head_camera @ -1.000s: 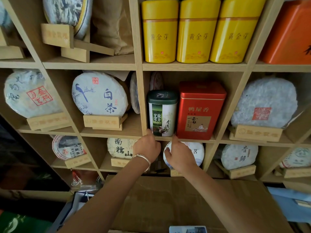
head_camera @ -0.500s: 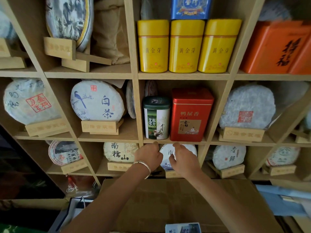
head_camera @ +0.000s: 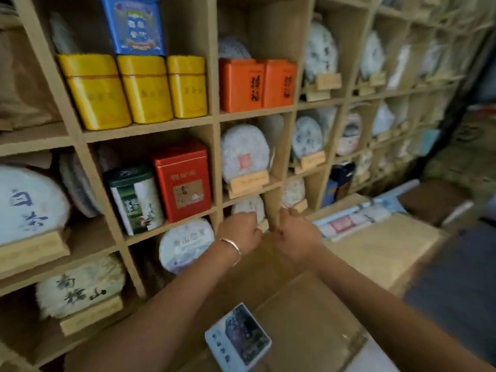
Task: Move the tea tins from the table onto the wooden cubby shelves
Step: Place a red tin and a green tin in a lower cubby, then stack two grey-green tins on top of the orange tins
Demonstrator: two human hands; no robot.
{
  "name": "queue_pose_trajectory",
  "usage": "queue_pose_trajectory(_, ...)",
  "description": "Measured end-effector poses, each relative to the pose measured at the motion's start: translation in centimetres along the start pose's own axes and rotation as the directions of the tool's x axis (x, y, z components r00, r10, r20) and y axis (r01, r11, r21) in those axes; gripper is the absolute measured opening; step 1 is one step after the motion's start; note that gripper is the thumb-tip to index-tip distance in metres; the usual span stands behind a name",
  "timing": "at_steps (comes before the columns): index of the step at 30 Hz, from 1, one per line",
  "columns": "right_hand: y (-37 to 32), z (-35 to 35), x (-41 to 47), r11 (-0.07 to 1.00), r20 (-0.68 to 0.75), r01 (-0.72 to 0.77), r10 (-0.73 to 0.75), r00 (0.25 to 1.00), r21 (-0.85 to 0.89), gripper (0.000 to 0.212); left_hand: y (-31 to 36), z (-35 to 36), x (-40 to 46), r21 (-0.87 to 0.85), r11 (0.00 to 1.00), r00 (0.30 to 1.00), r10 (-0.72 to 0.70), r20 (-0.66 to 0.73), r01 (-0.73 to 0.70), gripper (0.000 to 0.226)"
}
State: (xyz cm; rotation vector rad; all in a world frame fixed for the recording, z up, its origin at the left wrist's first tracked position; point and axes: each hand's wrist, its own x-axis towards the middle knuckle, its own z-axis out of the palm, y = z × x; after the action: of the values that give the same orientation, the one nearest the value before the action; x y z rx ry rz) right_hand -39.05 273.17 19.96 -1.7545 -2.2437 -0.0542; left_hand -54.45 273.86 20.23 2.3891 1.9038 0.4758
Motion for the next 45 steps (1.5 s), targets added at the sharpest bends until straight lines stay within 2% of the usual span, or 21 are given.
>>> queue_pose_trajectory(5, 9.6, -5.9, -10.1, 0.944, -0.054, -0.319, 0.316, 0.947, -0.081, 0.041, 12.8, 1.5, 0.6, -0.075, 0.958, 0.957, 0.282, 0.064, -0.277, 0.025)
queue_pose_trajectory(9, 17.0, -11.6, -20.2, 0.816, -0.174, -0.566, 0.545, 0.82, -0.116, 0.036, 25.9, 2.6, -1.1, -0.155, 0.846, 0.849, 0.524, 0.063, -0.511, 0.029)
queue_pose_trajectory(12, 22.0, -15.0, -29.0, 0.684, -0.259, -0.72, 0.679, 0.687, -0.117, 0.032, 36.1, 3.7, -4.8, -0.233, 0.731, 0.738, 0.67, 0.073, -0.641, 0.027)
queue_pose_trajectory(16, 27.3, -18.8, -42.6, 0.497, -0.35, -0.862, 0.794, 0.498, -0.098, 0.029, 49.4, 5.4, -11.2, -0.246, 0.534, 0.531, 0.843, 0.085, -0.809, 0.026)
queue_pose_trajectory(23, 33.1, -25.0, -67.8, 0.122, -0.371, -0.987, 0.916, 0.151, -0.1, 0.035, 70.8, 7.9, -25.9, -0.322, 0.212, 0.171, 0.974, 0.152, -0.923, 0.039)
queue_pose_trajectory(25, 34.6, -26.6, -73.6, 0.061, -0.371, -0.995, 0.925, 0.085, -0.075, 0.033, 75.7, 8.3, -29.4, -0.314, 0.14, 0.096, 0.984, 0.152, -0.939, 0.042)
queue_pose_trajectory(29, 37.2, -28.4, -81.5, -0.03, -0.375, -0.998, 0.927, -0.008, -0.052, 0.032, 82.7, 9.7, -34.6, -0.349, 0.06, -0.005, 0.983, 0.183, -0.935, 0.038)
queue_pose_trajectory(33, 40.4, -29.0, -85.1, -0.044, -0.328, -0.998, 0.944, -0.025, -0.051, 0.027, 88.1, 11.8, -36.1, -0.384, 0.085, 0.002, 0.977, 0.213, -0.92, 0.031)
queue_pose_trajectory(38, 46.7, -29.9, -87.0, -0.02, -0.281, -0.999, 0.96, -0.011, -0.03, 0.032, 93.7, 14.4, -35.5, -0.439, 0.106, 0.008, 0.975, 0.221, -0.892, 0.031)
queue_pose_trajectory(42, 54.2, -29.5, -87.0, -0.004, -0.221, -0.999, 0.975, 0.005, -0.038, 0.039, 99.4, 18.4, -32.7, -0.421, 0.128, 0.018, 0.967, 0.256, -0.898, 0.028)
queue_pose_trajectory(45, 61.3, -29.3, -87.3, 0.016, -0.186, -0.999, 0.982, 0.023, -0.037, 0.042, 105.1, 21.8, -30.2, -0.425, 0.158, 0.027, 0.954, 0.297, -0.891, 0.035)
